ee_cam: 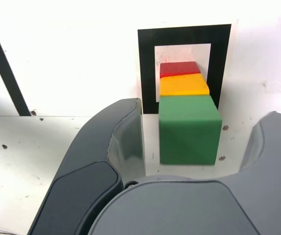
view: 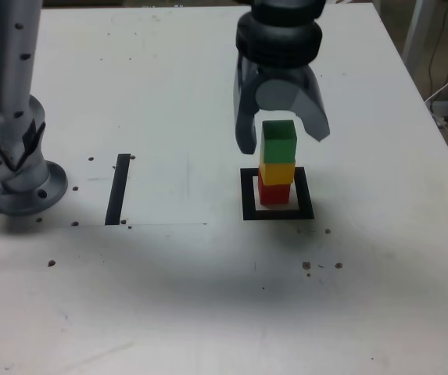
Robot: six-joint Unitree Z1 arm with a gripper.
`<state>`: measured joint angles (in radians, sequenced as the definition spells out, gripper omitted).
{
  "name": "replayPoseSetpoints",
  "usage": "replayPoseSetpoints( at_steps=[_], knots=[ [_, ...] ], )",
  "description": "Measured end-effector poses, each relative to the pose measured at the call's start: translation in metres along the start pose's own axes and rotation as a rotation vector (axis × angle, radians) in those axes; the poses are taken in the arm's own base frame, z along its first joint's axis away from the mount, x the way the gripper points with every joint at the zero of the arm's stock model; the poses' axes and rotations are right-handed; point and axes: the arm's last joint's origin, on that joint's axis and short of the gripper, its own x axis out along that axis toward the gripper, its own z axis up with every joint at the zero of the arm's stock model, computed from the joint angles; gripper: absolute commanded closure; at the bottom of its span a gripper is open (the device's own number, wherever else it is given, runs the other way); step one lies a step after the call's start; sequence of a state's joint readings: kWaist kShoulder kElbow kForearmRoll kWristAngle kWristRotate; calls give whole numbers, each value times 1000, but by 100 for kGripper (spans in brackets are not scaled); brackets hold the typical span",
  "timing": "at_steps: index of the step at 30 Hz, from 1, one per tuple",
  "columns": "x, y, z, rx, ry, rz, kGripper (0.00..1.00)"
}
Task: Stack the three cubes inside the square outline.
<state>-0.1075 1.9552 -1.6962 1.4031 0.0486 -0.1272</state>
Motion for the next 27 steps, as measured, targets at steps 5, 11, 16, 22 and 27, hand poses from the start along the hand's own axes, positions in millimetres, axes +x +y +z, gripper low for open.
replayPoseSetpoints(
  at_steps=[5,11,16,22,27],
  knots=[
    [-17,3,-17,4,-42,-12,0],
    [-25,7,-54,17,-45,-29,0],
    [-17,10,-84,21,1,-30,0],
    [6,14,-123,35,52,-24,0],
    [30,16,-152,49,111,-16,0]
  ],
)
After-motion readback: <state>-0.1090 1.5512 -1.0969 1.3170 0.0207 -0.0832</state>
